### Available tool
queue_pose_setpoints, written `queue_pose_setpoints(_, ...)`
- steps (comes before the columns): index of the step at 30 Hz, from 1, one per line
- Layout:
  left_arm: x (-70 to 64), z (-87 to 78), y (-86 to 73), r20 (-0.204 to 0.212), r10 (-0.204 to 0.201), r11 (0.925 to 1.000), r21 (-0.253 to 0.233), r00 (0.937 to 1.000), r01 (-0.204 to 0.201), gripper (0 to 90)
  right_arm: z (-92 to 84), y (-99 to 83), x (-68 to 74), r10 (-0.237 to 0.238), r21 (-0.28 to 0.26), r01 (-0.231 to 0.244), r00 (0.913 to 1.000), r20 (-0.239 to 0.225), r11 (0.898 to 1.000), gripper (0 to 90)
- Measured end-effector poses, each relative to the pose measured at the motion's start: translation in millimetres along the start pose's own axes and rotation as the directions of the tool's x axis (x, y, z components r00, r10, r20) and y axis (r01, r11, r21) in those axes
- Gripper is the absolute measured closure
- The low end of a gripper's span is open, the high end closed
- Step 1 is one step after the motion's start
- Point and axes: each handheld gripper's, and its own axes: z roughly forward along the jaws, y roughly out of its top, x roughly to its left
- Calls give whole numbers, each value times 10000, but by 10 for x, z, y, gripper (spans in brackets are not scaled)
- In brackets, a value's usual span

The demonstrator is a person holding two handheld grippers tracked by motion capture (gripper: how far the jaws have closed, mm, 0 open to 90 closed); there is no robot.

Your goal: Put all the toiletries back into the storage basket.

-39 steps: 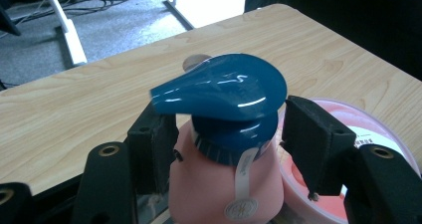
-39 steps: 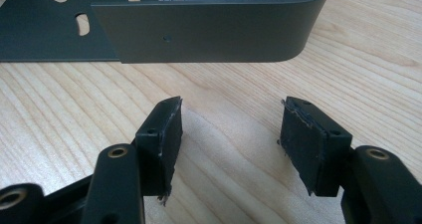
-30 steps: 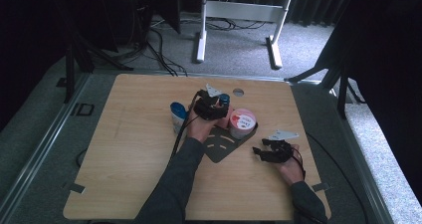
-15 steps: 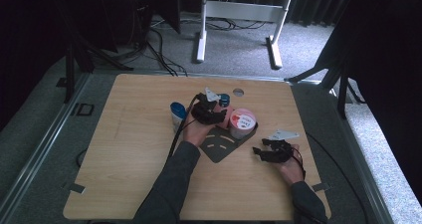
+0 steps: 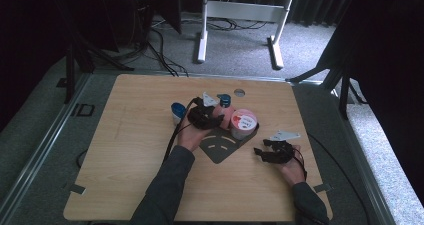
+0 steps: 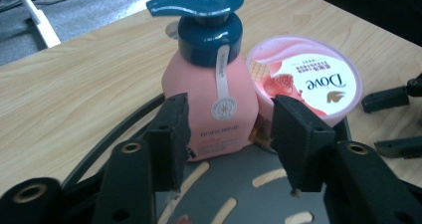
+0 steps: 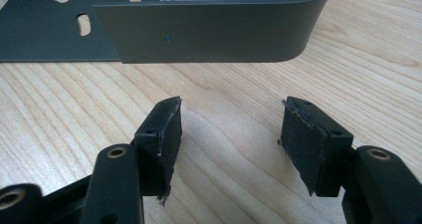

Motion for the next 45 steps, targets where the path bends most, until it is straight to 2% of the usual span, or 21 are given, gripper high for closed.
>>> queue_pose_setpoints(9, 49, -136, -88, -346, -17, 10000, 73, 9994, 19, 616, 0, 0, 1, -28, 5, 28, 10000, 12, 10000, 411)
queue_pose_setpoints(20, 95, -333, -214, -449, 159, 9999, 41, 9989, -157, 729, 1, 0, 2, -60, 6, 60, 10000, 28, 10000, 410)
queue_pose_setpoints(30, 112, -527, -363, -383, 523, 9985, 175, 9979, -517, 761, 2, 0, 4, -67, -3, 67, 10000, 38, 10000, 410)
queue_pose_setpoints(40, 197, -557, -486, -784, 385, 9984, 454, 9962, -350, 787, 2, 0, 3, -66, -1, 66, 10000, 27, 10000, 410)
queue_pose_setpoints(42, 211, -562, -511, -736, 285, 9988, 421, 9969, -255, 791, 2, 0, 4, -50, -3, 50, 10000, 23, 10000, 409)
queue_pose_setpoints(45, 211, -580, -541, -787, 383, 9982, 500, 9962, -344, 792, 1, 0, 4, -69, 13, 69, 10000, 24, 10000, 409)
